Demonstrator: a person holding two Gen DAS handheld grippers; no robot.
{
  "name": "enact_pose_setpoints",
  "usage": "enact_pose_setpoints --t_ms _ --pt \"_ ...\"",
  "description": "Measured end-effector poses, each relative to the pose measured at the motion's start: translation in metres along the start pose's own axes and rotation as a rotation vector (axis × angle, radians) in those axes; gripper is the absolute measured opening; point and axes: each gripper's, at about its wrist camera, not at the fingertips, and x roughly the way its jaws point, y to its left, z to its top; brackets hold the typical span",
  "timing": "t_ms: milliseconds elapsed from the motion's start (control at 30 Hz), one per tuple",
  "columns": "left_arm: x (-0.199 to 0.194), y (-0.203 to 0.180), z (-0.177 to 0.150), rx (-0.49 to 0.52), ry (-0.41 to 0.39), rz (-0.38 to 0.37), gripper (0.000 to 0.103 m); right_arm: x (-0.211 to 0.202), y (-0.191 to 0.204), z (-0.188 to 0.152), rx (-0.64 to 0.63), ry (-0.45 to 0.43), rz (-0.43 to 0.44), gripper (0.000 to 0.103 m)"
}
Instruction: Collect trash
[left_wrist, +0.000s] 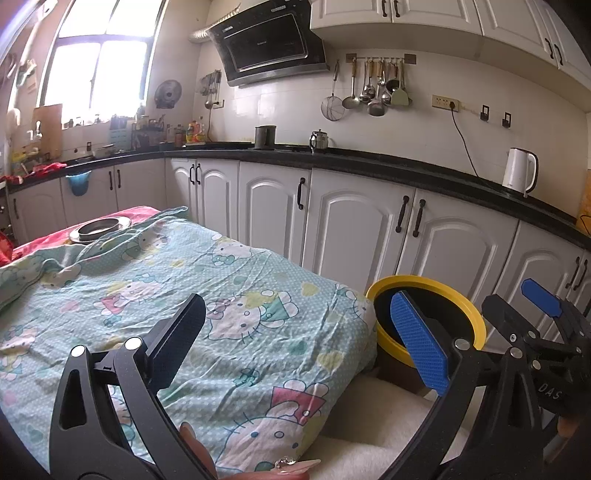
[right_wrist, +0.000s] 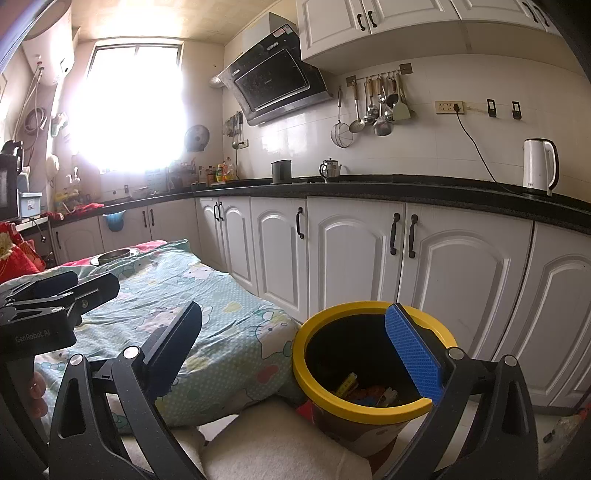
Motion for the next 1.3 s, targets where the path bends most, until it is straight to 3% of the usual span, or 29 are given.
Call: enact_pose_setpoints --t_ms 1300 --pt "-0.0001 0.0021 0.0006 -0.004 0.001 0.003 0.092 0.0001 0.0005 -0.0004 0.001 0.002 0.002 0.097"
